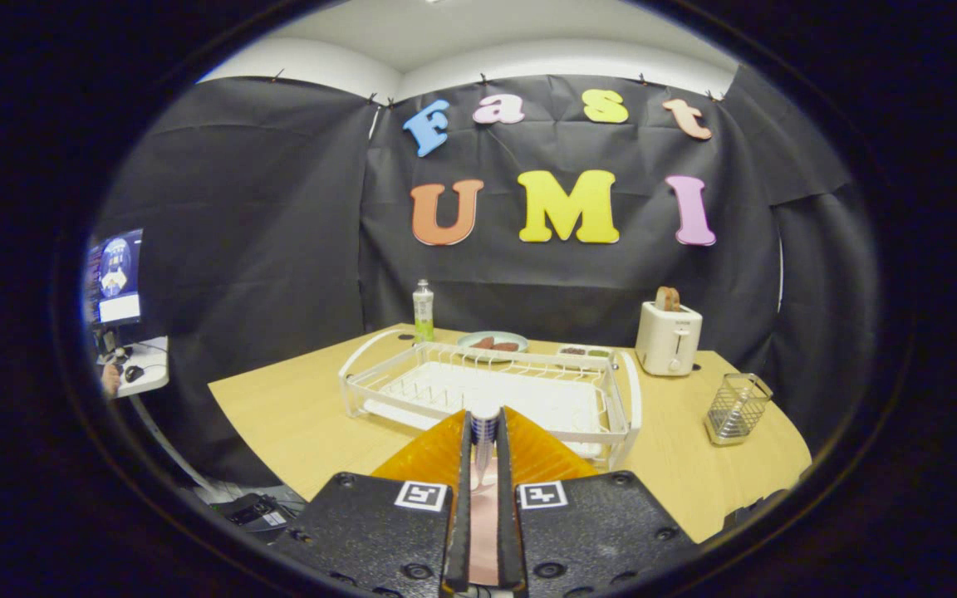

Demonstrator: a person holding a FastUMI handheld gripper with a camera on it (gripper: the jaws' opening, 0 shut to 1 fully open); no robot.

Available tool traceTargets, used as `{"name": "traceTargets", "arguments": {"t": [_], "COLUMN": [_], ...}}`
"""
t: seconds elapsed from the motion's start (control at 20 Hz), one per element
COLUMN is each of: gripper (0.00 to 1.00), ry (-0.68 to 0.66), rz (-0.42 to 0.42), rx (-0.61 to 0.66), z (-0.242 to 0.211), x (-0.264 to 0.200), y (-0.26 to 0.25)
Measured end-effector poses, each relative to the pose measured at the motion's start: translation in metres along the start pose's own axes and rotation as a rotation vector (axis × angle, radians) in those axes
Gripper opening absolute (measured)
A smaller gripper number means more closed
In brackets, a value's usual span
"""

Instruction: Take the plate from the dish rack, then take the spoon from the basket and place it into the plate.

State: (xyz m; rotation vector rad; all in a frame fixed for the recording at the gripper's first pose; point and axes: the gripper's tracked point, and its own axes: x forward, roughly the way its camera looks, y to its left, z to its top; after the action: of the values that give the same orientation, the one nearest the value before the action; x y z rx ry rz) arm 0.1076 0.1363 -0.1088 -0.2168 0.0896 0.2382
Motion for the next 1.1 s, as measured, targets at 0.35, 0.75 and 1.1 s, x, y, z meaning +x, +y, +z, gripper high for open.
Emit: {"name": "traceTargets", "arguments": {"t": [0.35, 0.75, 1.1], "gripper": [0.20, 0.90, 1.00], "ry": [0.043, 0.004, -0.095], "rz": [-0.024, -0.202, -0.268], "rx": [0.033, 0.067, 0.096], "z": [-0.009, 0.017, 0.058], "x": [0.005, -0.014, -0.061], "y": [-0.018, -0.073, -0.089]}}
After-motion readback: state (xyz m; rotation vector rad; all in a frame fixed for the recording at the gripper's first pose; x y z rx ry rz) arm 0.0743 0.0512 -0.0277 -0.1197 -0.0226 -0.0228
